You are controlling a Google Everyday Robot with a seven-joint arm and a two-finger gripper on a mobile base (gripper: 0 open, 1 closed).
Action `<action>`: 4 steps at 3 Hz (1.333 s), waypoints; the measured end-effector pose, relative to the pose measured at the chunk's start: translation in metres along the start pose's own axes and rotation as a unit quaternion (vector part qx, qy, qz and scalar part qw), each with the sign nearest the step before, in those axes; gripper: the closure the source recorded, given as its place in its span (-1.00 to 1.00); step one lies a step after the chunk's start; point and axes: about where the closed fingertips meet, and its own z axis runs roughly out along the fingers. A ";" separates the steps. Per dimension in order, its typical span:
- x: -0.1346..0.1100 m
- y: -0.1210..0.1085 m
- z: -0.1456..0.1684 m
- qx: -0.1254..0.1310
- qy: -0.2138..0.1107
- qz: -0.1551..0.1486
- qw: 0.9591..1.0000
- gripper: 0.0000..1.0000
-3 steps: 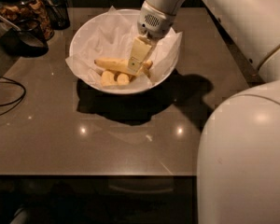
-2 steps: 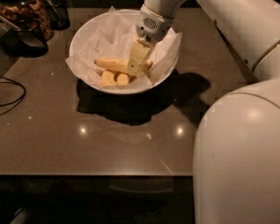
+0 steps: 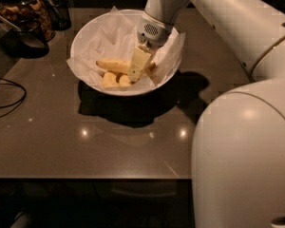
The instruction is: Pick banana from white bowl
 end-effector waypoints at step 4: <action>-0.002 0.001 -0.001 0.009 -0.012 -0.006 1.000 1.00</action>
Offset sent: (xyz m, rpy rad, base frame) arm -0.0005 0.0009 -0.0068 -0.0055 0.0112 0.0052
